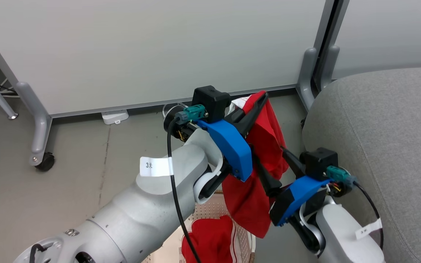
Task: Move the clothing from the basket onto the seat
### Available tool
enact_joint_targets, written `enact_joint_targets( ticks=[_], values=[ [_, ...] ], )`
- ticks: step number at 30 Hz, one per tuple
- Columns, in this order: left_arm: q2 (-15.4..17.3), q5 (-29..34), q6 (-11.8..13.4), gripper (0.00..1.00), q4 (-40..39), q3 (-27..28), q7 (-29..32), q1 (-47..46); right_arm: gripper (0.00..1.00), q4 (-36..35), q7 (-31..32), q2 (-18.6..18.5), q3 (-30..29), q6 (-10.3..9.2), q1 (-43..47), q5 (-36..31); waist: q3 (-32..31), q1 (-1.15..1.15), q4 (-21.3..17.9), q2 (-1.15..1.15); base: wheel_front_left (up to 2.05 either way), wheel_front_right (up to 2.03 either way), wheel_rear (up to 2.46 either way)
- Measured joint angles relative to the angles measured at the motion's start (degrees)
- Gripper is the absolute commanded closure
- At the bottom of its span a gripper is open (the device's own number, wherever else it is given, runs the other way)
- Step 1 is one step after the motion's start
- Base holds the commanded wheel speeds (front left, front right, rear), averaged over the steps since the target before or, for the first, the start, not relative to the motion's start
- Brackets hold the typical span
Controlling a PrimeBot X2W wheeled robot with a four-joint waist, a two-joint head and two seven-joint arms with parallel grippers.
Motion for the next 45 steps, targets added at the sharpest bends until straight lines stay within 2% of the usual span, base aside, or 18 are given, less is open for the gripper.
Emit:
enact_joint_targets(
  ticks=[8,22,23,24,25,26,45],
  values=[
    [0.0,-0.6,0.2,1.0,-0.5,-1.0,-0.2,-0.8,0.0,12.0,-3.9,0.0,2.2,0.0,-8.4,3.2,0.6,0.0,1.2,0.0,0.0,0.0,0.0],
    [0.0,-1.1,0.2,1.0,-0.5,-1.3,-0.2,-1.2,0.0,20.5,-7.3,0.0,6.2,0.0,-13.9,6.8,0.9,0.0,1.3,0.0,0.0,0.0,0.0],
    [0.0,-1.1,0.2,1.0,-0.5,-1.3,-0.2,-1.2,0.22,20.9,-7.5,0.0,6.4,0.0,-14.0,7.1,0.8,0.01,1.2,0.0,0.0,0.0,0.0],
    [0.0,-1.1,0.2,1.0,-0.6,-1.3,-0.2,-1.2,0.6,21.3,-7.6,0.0,6.7,0.0,-14.3,7.6,0.8,0.0,1.2,0.0,0.0,0.0,0.0],
    [0.0,-1.1,0.2,1.0,-0.6,-1.3,-0.2,-1.2,0.72,21.6,-7.6,0.0,7.0,0.0,-14.5,8.0,0.8,0.0,1.2,0.0,0.0,0.0,0.0],
    [0.0,-1.1,0.2,1.0,-0.6,-1.3,-0.2,-1.2,1.0,21.8,-7.6,0.0,7.3,0.0,-14.6,8.3,0.8,0.0,1.2,0.0,0.0,0.0,0.0],
    [0.0,-1.1,0.2,1.0,-0.1,-0.9,-0.2,-0.6,1.0,24.1,-8.3,0.0,9.3,0.0,-15.3,11.4,-0.1,0.0,0.7,0.0,0.0,0.0,0.0]
  ],
)
